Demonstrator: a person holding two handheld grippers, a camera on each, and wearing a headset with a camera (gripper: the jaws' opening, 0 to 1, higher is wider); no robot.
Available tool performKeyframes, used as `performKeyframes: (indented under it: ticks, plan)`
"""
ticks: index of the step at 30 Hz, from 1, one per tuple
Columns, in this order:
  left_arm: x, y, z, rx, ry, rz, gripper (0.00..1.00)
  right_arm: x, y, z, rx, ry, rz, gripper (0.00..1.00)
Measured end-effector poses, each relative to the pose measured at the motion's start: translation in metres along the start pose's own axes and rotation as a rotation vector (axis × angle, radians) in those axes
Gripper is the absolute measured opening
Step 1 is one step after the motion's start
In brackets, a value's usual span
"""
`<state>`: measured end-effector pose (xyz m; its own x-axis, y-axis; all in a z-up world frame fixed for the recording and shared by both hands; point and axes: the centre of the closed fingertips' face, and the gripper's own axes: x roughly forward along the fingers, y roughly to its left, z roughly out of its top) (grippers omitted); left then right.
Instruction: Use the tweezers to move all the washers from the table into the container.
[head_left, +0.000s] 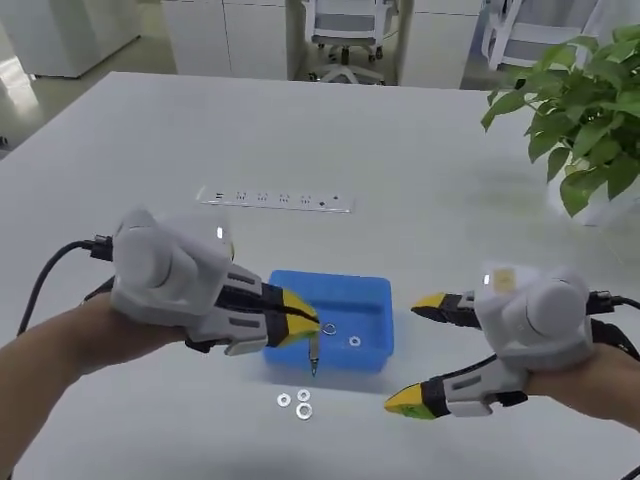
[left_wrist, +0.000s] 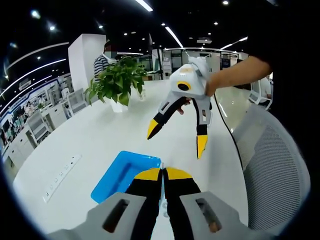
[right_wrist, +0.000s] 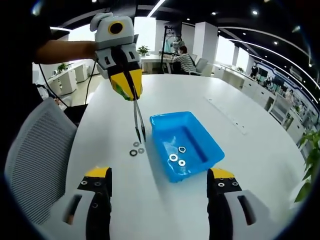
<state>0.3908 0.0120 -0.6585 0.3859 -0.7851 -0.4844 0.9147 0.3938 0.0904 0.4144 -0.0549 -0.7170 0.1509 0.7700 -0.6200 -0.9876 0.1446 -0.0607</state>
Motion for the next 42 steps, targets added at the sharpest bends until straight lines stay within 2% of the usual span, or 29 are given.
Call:
performKeyframes:
  ticks: [14,17,28,42]
  plan:
    - [0.001,-0.011,-0.014,-0.016,0.007,-0.012,0.06,-0.002,0.009,-0.005,0.085,-0.03,-0.029,1.0]
    - [0.002,-0.013,-0.018,-0.017,0.013,-0.015,0.06,-0.002,0.013,-0.006,0.099,-0.038,-0.026,1.0]
    - [0.003,-0.017,-0.026,-0.026,0.023,-0.023,0.06,0.001,0.025,-0.015,0.109,-0.013,-0.007,1.0]
    - [0.009,-0.024,-0.037,-0.041,0.036,-0.034,0.06,0.003,0.031,-0.02,0.114,0.0,0.004,1.0]
